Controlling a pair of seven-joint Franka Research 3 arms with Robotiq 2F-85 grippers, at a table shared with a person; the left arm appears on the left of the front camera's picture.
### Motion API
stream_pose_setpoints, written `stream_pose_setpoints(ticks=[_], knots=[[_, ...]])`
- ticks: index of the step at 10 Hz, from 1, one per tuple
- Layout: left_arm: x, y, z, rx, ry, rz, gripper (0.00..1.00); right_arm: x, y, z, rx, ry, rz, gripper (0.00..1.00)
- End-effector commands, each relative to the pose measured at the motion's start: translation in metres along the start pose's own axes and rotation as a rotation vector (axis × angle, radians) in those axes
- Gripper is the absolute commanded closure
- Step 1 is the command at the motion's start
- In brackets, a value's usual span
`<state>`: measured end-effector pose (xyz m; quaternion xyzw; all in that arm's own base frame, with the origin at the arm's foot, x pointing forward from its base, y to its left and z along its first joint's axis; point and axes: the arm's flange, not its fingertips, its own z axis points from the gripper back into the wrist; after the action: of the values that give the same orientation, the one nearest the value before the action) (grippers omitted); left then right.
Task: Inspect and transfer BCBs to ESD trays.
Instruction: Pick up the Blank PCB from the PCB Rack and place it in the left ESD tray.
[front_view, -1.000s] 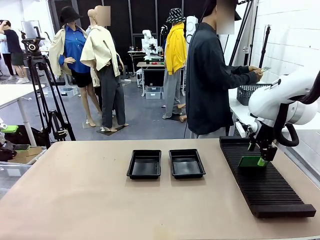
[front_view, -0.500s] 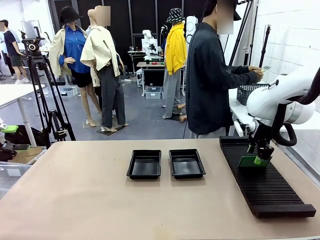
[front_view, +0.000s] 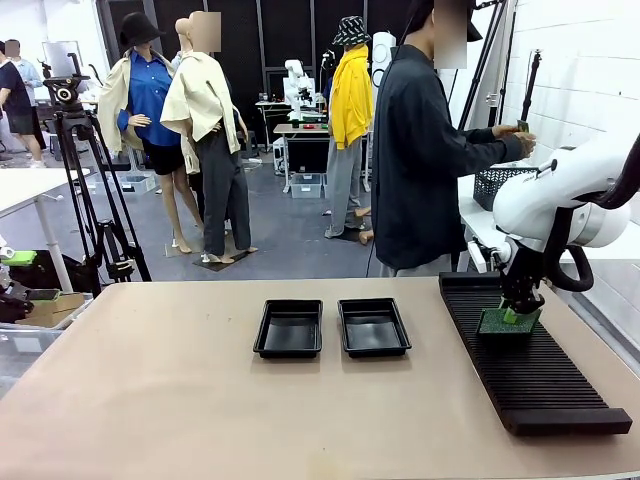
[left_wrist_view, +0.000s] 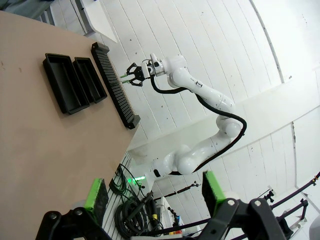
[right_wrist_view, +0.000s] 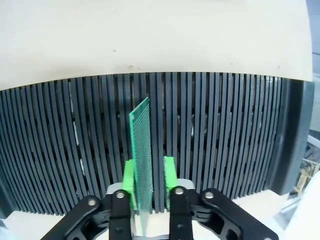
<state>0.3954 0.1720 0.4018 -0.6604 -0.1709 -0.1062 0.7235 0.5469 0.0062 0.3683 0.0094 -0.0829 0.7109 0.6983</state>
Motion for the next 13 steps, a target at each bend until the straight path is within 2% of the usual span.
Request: stream_pose_setpoints(ticks=[1, 3, 6, 8, 9, 13], knots=[[-0.0014, -0.001, 0.0008, 0.008, -0.001, -0.002, 0.0, 0.0011, -0.0086, 0.0003, -0.001, 0.029, -0.013, 0.84], [-0.0014, -0.001, 0.0008, 0.008, -0.001, -0.002, 0.0, 0.0008, -0.0099, 0.0002, 0.016, 0.036, -0.025, 1.0], [-0.0014, -0.001, 0.0008, 0.008, -0.001, -0.002, 0.0, 0.0018, -0.0097, 0.0003, 0.021, 0.044, -0.028, 1.0], [-0.0014, -0.001, 0.0008, 0.008, -0.001, -0.002, 0.0, 0.0011, -0.0087, 0.0002, 0.087, 0.058, -0.008, 1.0], [-0.0014, -0.001, 0.0008, 0.008, -0.001, -0.002, 0.0, 0.0, -0.0024, 0.0013, 0.013, 0.015, -0.022, 1.0], [-0.0014, -0.001, 0.0008, 0.008, -0.001, -0.002, 0.0, 0.0, -0.0024, 0.0013, 0.013, 0.015, -0.022, 1.0]])
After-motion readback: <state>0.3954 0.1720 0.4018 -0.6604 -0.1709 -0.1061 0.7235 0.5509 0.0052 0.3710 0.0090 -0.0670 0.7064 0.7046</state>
